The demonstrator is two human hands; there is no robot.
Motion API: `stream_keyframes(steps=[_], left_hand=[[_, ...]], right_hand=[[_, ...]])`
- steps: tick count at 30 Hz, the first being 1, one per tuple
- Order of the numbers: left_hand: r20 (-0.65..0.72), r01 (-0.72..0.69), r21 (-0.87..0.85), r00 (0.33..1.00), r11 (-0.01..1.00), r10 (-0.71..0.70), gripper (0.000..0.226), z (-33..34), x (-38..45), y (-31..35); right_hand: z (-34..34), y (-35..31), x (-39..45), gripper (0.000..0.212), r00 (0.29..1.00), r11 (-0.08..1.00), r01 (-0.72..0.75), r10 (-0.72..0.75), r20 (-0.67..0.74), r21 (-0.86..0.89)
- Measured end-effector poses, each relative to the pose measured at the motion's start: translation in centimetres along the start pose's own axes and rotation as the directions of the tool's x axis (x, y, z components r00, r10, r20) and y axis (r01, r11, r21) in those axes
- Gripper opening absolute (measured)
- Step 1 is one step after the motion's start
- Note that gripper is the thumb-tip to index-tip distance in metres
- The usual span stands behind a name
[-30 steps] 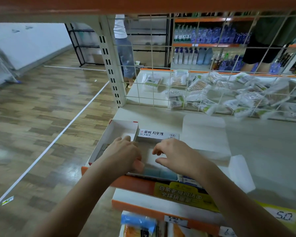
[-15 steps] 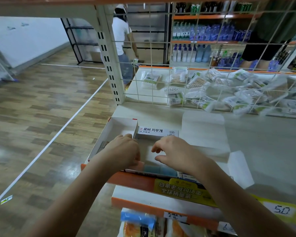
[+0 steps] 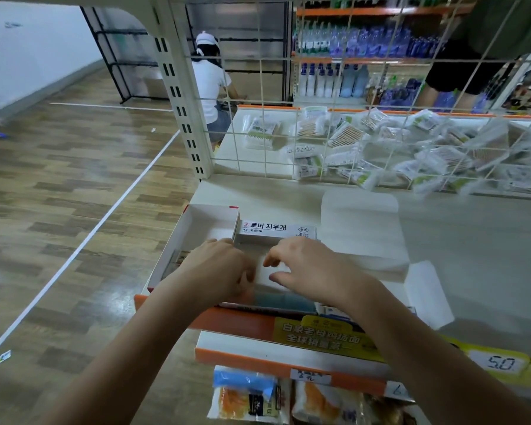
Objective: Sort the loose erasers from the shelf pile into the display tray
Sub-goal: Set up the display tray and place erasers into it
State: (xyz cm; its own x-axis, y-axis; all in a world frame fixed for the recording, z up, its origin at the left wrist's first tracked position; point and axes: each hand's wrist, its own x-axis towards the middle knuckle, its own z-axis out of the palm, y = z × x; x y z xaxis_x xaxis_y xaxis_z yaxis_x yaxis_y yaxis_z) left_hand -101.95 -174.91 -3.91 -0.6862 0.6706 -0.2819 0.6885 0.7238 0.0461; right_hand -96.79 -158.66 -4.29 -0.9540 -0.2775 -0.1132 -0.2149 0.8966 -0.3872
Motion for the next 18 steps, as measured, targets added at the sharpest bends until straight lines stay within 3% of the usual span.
stream_keyframes(steps=[3, 8, 13, 18], left_hand=[[-0.01, -0.018, -0.019, 1.0, 1.0, 0.018, 0.014, -1.5, 0.9, 0.3], [-0.165, -0.075, 0.098, 0.982, 0.992, 0.09, 0.024, -5.6, 4.8, 2.9], [-0.321, -0.185, 0.196, 0.916, 0.963, 0.241, 0.034, -8.3, 10.0, 9.1], [-0.357, -0.35, 0.267, 0.83, 0.898, 0.429, 0.043, -9.7, 14.0, 18.9]], right_hand=[[-1.4, 0.6, 0.3, 0.028, 0.993, 0.998, 0.035, -0.041, -0.114, -0.058], [-5.4, 3.6, -0.9, 0.028, 0.957, 0.995, -0.074, 0.054, -0.286, -0.059], [-8.5, 9.4, -4.6, 0.032, 0.911, 0.942, -0.322, 0.281, -0.301, -0.093], [-9.9, 16.5, -11.1, 0.039, 0.785, 0.833, -0.553, 0.511, -0.351, -0.024]])
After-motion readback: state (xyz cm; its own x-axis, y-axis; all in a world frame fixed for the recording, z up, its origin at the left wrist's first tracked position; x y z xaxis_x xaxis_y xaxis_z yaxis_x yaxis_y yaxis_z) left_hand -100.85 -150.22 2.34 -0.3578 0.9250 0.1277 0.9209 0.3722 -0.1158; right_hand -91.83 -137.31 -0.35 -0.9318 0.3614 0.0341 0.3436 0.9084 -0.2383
